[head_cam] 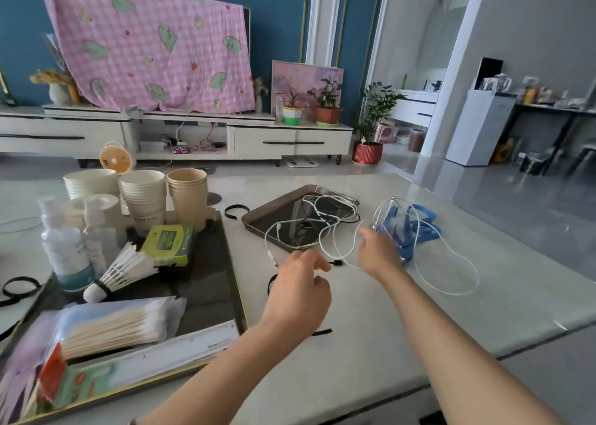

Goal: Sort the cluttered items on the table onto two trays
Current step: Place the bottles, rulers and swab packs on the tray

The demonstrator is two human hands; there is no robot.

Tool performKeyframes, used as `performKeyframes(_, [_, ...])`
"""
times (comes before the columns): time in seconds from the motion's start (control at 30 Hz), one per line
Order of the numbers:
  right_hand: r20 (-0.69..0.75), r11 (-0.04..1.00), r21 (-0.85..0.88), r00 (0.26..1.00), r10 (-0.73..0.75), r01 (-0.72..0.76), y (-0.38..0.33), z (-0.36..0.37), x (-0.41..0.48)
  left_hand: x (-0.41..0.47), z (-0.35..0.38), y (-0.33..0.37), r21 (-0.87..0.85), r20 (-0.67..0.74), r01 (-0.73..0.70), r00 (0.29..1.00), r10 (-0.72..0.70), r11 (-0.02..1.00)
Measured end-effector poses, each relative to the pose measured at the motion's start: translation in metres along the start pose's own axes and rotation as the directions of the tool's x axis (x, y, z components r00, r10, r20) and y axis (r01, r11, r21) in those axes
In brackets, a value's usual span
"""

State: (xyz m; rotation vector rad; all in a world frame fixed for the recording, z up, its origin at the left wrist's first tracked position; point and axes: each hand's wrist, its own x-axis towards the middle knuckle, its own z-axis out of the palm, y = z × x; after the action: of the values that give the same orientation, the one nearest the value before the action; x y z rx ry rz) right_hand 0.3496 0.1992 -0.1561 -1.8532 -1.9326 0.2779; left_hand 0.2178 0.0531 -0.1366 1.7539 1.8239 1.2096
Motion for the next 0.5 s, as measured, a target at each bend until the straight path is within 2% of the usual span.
performKeyframes(0.1, [0.061, 0.972, -0.234, 0.997, 0.045, -0.03, -0.003, 0.01, 0.013, 0.006, 0.001, -0.023, 0.056, 0.016, -0.048, 0.999, 0.047, 0.997])
performKeyframes(0.2, [0.032, 0.945, -0.312, 0.993, 0.112, -0.097, -0.002, 0.017, 0.017, 0.011, -0.01, -0.041, 0.102, 0.021, -0.082, 0.997, 0.08, 0.991])
performKeyframes(0.33, [-0.004, 0.943, -0.289, 0.986, 0.169, -0.163, 0.0, 0.017, 0.02, 0.01, -0.025, -0.049, 0.116, -0.021, -0.111, 0.993, 0.114, 0.987])
performKeyframes(0.4, [-0.015, 0.963, -0.196, 0.983, 0.184, -0.183, -0.001, 0.007, 0.02, 0.008, -0.031, -0.048, 0.101, -0.043, -0.119, 0.991, 0.124, 0.988])
performKeyframes(0.5, [-0.116, 0.982, -0.049, 0.978, 0.174, -0.181, -0.003, -0.026, 0.017, -0.001, -0.04, -0.041, 0.091, -0.076, -0.16, 0.983, 0.167, 0.983])
